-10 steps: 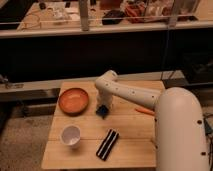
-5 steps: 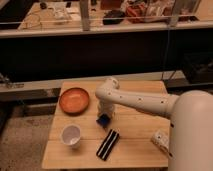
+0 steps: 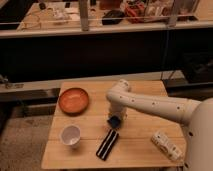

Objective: Wipe the white sponge on the table

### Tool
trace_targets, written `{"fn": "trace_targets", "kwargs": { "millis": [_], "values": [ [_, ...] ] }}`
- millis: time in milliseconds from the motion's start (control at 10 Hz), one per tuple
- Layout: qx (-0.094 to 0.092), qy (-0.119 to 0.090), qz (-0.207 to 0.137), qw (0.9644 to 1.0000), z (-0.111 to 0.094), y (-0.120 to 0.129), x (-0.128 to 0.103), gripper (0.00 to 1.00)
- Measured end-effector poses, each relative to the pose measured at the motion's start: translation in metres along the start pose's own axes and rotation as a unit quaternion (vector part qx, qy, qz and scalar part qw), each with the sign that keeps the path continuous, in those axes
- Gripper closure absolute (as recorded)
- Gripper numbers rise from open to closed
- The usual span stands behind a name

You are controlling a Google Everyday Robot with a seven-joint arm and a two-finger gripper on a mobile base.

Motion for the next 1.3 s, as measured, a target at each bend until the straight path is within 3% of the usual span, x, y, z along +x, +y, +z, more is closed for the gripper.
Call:
{"fn": "trace_targets", "kwargs": {
  "millis": [400, 600, 900, 1300],
  "values": [
    [-0.003, 0.006, 0.037, 0.9993, 0.002, 0.016, 0.009, 0.59],
    [-0.002, 0.012, 0.038, 0.9992, 0.007, 0.012, 0.031, 0.59],
    [0.003, 0.021, 0.024, 0.9995, 0.009, -0.006, 0.07, 0.59],
    [0.001, 0.002, -0.013, 0.9999, 0.017, -0.045, 0.078, 0.59]
  ]
}}
